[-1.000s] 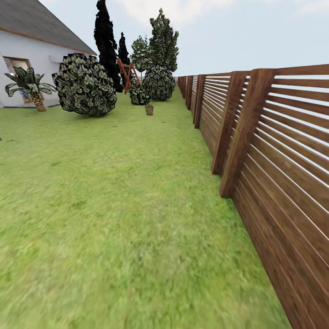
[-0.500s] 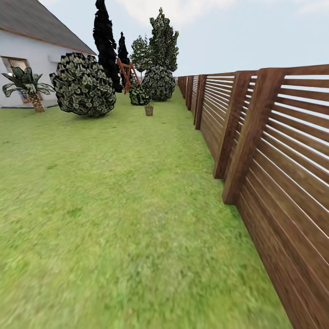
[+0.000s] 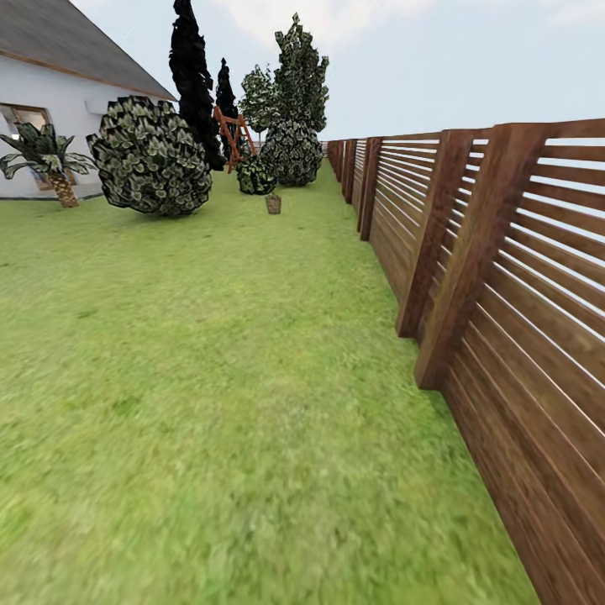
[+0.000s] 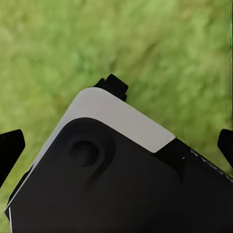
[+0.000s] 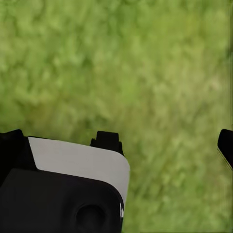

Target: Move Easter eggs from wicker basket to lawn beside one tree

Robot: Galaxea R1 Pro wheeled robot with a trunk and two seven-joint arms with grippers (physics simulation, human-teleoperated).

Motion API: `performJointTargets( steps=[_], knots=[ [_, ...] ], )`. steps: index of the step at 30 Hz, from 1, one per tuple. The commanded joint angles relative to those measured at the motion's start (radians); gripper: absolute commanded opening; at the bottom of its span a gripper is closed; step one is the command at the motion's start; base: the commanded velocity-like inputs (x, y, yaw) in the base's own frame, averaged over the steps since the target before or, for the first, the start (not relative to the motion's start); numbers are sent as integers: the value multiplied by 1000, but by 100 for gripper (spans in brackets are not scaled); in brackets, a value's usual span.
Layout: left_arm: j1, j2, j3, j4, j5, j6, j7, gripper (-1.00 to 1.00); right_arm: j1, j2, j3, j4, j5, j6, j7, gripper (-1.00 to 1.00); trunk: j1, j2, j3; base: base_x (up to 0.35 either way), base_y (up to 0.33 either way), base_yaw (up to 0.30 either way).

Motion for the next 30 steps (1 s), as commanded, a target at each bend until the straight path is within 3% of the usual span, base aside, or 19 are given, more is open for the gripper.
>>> performJointTargets(
  steps=[1, 21, 30],
  knots=[
    [-1, 0, 8, 1, -6, 1, 4, 100, -1, 0, 2, 3, 7, -5, -2, 100, 1, 0, -1, 317, 0, 0],
    [-1, 0, 8, 1, -6, 1, 3, 100, -1, 0, 2, 2, 8, -5, -2, 100, 1, 0, -1, 317, 0, 2],
    [-1, 0, 8, 1, -6, 1, 3, 100, -1, 0, 2, 2, 8, -5, -2, 100, 1, 0, -1, 317, 0, 115]
  ],
)
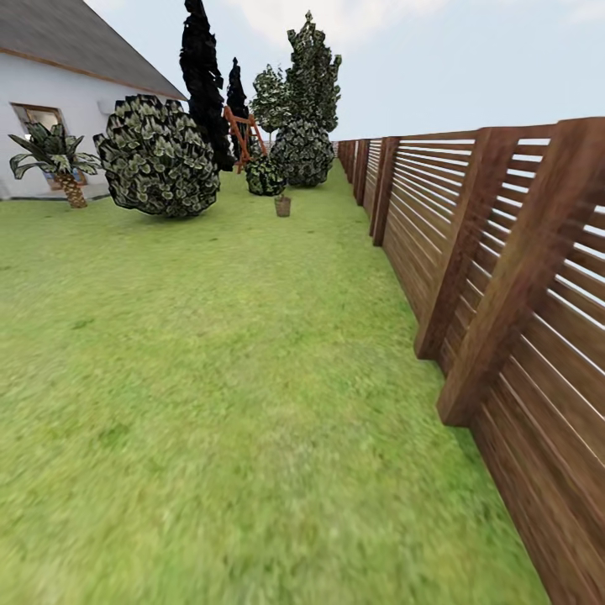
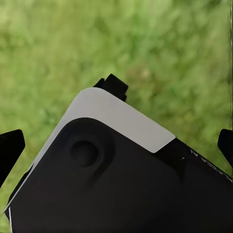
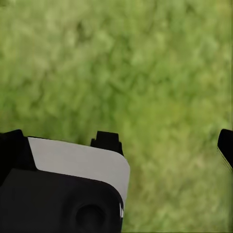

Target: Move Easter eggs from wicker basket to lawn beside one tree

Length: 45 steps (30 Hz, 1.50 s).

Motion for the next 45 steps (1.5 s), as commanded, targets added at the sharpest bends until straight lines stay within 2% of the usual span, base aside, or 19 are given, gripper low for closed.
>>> performJointTargets(
  steps=[1, 45],
  knots=[
    [-1, 0, 8, 1, -6, 1, 4, 100, -1, 0, 2, 3, 7, -5, -2, 100, 1, 0, -1, 317, 0, 8],
    [-1, 0, 8, 1, -6, 1, 3, 100, -1, 0, 2, 5, 16, -4, -2, 100, 1, 0, -1, 317, 0, 20]
  ],
)
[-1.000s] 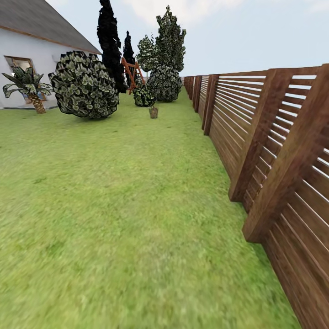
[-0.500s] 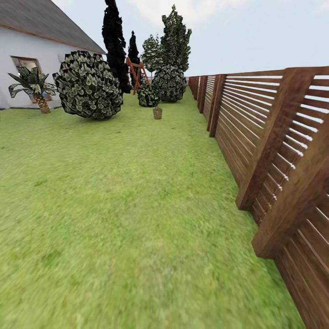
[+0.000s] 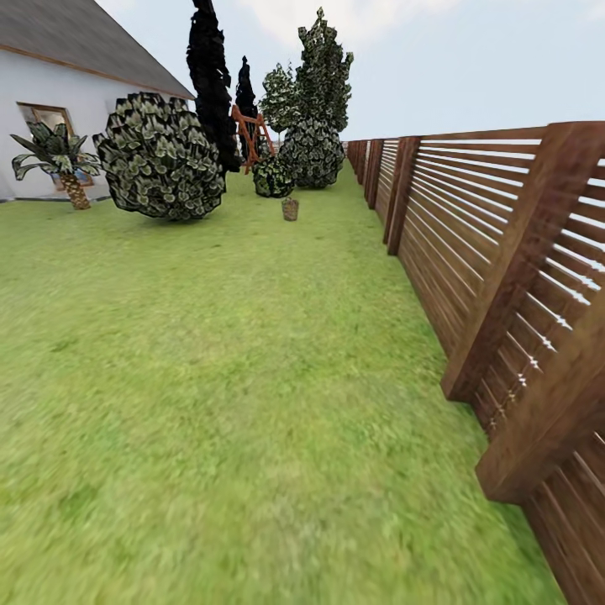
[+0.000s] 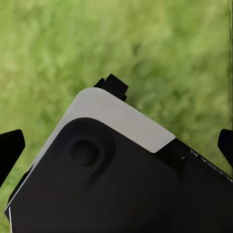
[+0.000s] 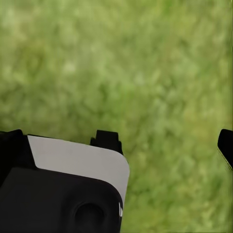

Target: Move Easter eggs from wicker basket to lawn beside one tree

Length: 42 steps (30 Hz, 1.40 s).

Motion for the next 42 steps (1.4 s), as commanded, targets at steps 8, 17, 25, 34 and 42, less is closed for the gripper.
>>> performJointTargets(
  steps=[8, 17, 25, 34, 42],
  knots=[
    [-1, 0, 8, 1, -6, 1, 4, 100, -1, 0, 2, 3, 2, -7, -2, 100, 1, 0, -1, 317, 0, 0],
    [-1, 0, 8, 1, -6, 1, 4, 100, -1, 0, 2, 3, 0, -7, -2, 100, 1, 0, -1, 317, 0, 0],
    [-1, 0, 8, 1, -6, 1, 4, 100, -1, -1, 2, 3, -1, -7, -2, 100, 1, 0, -1, 317, 0, 0],
    [-1, 0, 8, 1, -6, 1, 4, 100, -1, -1, 2, 3, -3, -7, -2, 100, 1, 0, -1, 317, 0, 0],
    [-1, 0, 8, 1, -6, 1, 4, 100, -1, -2, 2, 3, -3, -7, -2, 100, 1, 0, -1, 317, 0, 0]
  ],
)
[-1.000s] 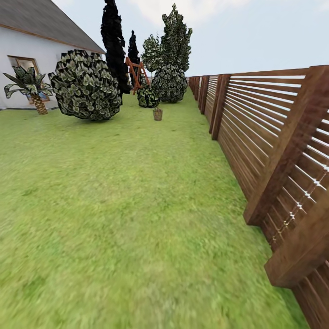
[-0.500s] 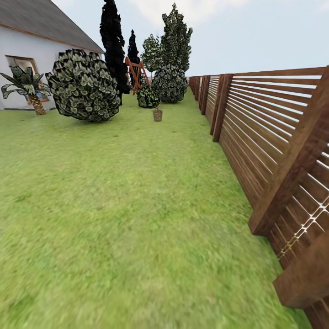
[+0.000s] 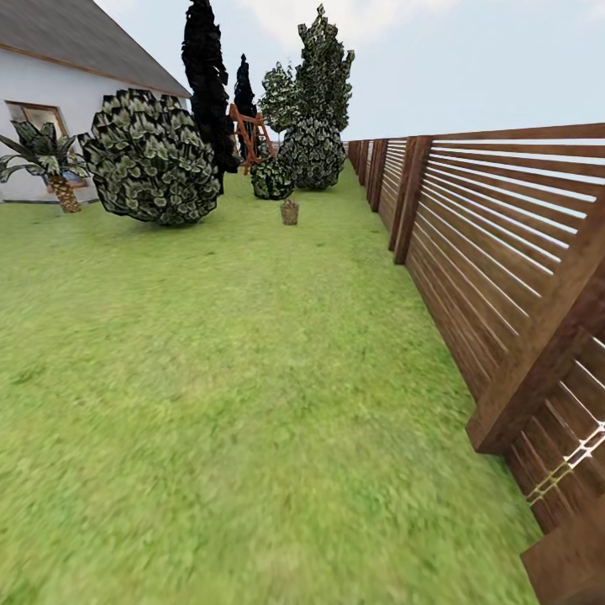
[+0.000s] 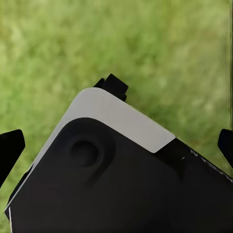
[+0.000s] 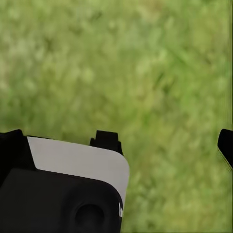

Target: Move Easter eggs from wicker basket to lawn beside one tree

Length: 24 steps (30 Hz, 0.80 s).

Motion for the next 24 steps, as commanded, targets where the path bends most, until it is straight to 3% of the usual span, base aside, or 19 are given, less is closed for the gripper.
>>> performJointTargets(
  steps=[1, 24],
  knots=[
    [-1, 0, 8, 1, -6, 1, 4, 100, -1, 0, 2, 3, 7, -5, -2, 100, 1, 0, -1, 317, 0, 0],
    [-1, 0, 8, 1, -6, 1, 4, 100, -1, 1, 2, 3, 7, -5, -2, 100, 1, 0, -1, 317, 0, 0]
  ],
)
